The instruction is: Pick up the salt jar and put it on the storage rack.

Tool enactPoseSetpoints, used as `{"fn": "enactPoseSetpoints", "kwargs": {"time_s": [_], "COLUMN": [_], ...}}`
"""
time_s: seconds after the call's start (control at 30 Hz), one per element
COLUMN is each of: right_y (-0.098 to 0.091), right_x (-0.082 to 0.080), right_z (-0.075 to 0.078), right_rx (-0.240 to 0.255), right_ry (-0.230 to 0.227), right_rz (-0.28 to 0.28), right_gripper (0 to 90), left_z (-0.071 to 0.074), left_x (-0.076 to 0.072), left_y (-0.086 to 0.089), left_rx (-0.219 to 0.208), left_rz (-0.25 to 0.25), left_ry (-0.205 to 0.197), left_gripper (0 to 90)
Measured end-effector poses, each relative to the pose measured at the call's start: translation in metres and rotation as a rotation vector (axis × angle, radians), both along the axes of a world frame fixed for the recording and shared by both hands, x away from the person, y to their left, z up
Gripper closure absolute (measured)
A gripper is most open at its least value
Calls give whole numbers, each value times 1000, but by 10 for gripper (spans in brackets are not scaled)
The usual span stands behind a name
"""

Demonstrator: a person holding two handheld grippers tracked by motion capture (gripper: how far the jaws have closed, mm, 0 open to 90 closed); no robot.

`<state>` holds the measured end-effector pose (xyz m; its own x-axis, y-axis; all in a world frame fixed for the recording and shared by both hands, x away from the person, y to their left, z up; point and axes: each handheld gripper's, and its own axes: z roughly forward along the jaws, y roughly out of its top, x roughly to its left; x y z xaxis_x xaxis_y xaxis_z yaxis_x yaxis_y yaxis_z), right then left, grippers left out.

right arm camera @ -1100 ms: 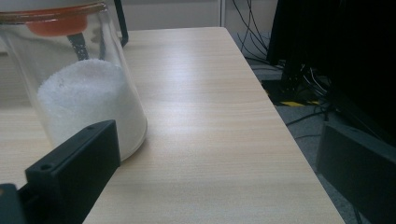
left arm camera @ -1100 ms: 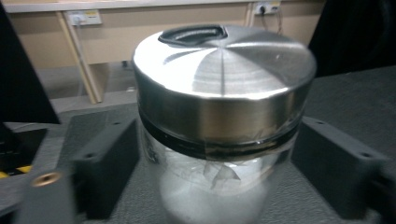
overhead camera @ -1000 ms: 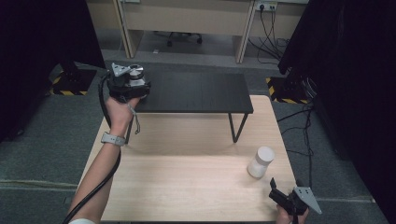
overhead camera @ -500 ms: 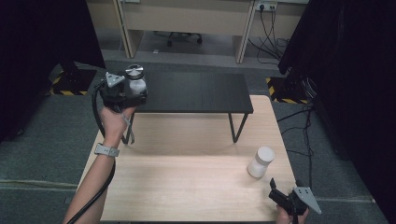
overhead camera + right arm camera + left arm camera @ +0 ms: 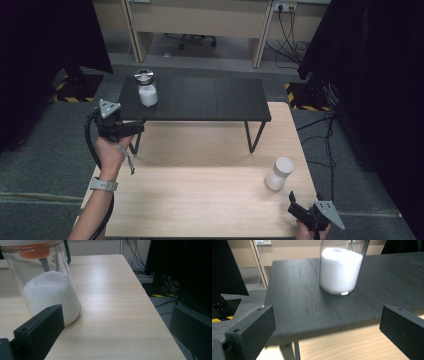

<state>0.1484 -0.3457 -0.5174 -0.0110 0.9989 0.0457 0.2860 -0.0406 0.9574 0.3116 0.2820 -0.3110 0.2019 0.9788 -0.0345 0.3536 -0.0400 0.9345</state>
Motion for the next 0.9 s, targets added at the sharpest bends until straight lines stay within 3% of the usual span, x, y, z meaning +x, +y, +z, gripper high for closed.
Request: {"fn": "enactPoseSetpoints", "kwargs": {"time_s": [0.17,0.9], "right_y": [0,-4], "right_x": [0,-2], "right_z": [0,-1], "right_rx": [1,31], "right_ry": [-1,-11], "right_rz": [2,2], "right_gripper": [3,3], "left_z": [-17,-76], "left_x": [-13,-42], "left_y": [8,26], "left_rx": [-9,-31], "left_rz": [6,30], "left_ry": [-2,107], "left_gripper": [0,0]}}
